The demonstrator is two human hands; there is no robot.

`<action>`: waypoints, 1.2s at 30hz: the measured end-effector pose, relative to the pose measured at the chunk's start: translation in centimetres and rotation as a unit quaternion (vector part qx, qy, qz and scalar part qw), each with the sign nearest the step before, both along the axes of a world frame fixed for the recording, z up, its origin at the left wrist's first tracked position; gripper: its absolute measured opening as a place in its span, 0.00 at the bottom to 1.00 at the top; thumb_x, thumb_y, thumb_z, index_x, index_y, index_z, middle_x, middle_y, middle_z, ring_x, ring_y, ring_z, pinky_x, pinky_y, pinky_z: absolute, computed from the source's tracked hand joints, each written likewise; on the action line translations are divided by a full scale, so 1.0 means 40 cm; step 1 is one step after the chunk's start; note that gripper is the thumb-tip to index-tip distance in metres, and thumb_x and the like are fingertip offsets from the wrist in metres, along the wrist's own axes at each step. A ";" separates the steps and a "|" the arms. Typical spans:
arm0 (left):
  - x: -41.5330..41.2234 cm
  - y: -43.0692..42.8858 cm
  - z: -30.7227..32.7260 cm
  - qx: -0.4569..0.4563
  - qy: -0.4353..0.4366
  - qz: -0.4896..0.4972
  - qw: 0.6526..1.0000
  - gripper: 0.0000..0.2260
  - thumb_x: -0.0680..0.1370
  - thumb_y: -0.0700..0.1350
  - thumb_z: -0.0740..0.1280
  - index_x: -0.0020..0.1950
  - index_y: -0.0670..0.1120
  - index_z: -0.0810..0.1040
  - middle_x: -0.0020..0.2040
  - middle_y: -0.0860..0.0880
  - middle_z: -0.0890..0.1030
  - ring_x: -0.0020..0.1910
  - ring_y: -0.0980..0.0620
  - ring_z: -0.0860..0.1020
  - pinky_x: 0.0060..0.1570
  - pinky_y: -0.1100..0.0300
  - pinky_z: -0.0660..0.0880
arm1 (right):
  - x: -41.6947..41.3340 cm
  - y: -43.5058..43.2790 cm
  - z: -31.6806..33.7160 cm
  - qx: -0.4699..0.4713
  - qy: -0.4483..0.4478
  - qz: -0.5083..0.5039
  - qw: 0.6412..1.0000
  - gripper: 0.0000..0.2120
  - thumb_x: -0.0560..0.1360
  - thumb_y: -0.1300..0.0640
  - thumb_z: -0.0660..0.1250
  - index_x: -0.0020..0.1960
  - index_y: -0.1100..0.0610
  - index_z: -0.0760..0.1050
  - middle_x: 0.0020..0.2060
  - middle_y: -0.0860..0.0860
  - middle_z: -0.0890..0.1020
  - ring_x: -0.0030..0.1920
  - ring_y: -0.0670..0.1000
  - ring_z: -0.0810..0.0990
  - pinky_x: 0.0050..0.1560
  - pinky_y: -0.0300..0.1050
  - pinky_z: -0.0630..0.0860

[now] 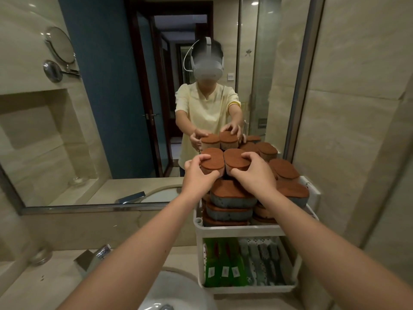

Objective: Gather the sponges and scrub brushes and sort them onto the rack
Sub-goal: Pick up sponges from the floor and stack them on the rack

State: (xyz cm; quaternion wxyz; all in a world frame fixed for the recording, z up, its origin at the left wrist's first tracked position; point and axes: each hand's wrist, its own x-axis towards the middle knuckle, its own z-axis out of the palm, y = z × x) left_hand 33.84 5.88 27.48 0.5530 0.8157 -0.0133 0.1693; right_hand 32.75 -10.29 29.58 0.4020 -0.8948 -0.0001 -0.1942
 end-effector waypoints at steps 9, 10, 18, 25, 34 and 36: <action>-0.017 -0.011 -0.001 0.004 0.009 -0.001 1.000 0.22 0.72 0.46 0.73 0.61 0.59 0.69 0.60 0.51 0.62 0.49 0.59 0.71 0.49 0.62 0.72 | 0.005 -0.006 -0.004 -0.029 0.066 0.021 0.997 0.32 0.71 0.46 0.68 0.71 0.51 0.64 0.70 0.52 0.69 0.69 0.55 0.69 0.70 0.59 0.65; -0.021 -0.010 0.003 0.003 0.012 -0.012 1.000 0.22 0.72 0.46 0.72 0.63 0.58 0.70 0.61 0.51 0.62 0.51 0.56 0.72 0.49 0.62 0.72 | -0.002 -0.003 0.000 -0.030 0.055 0.020 0.998 0.32 0.70 0.46 0.69 0.71 0.51 0.64 0.71 0.51 0.66 0.70 0.56 0.67 0.72 0.59 0.62; -0.133 0.041 -0.002 -0.078 -0.084 0.014 0.993 0.22 0.74 0.42 0.70 0.62 0.62 0.70 0.65 0.56 0.64 0.57 0.62 0.70 0.41 0.76 0.69 | -0.105 0.080 0.029 0.068 -0.150 0.131 0.978 0.21 0.71 0.57 0.66 0.64 0.49 0.71 0.64 0.45 0.71 0.65 0.46 0.70 0.65 0.49 0.71; -0.325 0.206 -0.054 -0.165 -0.141 0.123 0.968 0.19 0.74 0.36 0.68 0.58 0.57 0.74 0.57 0.55 0.76 0.55 0.57 0.78 0.48 0.66 0.77 | -0.198 0.294 0.009 0.132 -0.153 0.300 0.932 0.19 0.72 0.59 0.65 0.62 0.48 0.72 0.57 0.43 0.72 0.54 0.40 0.76 0.50 0.38 0.77; -0.694 0.481 -0.211 -0.193 -0.120 0.351 0.908 0.18 0.74 0.34 0.67 0.55 0.57 0.75 0.55 0.53 0.77 0.50 0.54 0.79 0.46 0.68 0.74 | -0.408 0.657 -0.192 0.115 -0.024 0.483 0.868 0.20 0.72 0.61 0.64 0.61 0.46 0.71 0.56 0.43 0.74 0.51 0.38 0.76 0.47 0.36 0.74; -0.790 0.531 -0.247 -0.197 -0.111 0.400 0.888 0.18 0.73 0.34 0.67 0.55 0.56 0.75 0.56 0.52 0.78 0.48 0.55 0.79 0.45 0.71 0.73 | -0.479 0.734 -0.238 0.104 0.008 0.527 0.844 0.20 0.72 0.60 0.64 0.62 0.46 0.71 0.56 0.42 0.74 0.51 0.36 0.75 0.49 0.37 0.75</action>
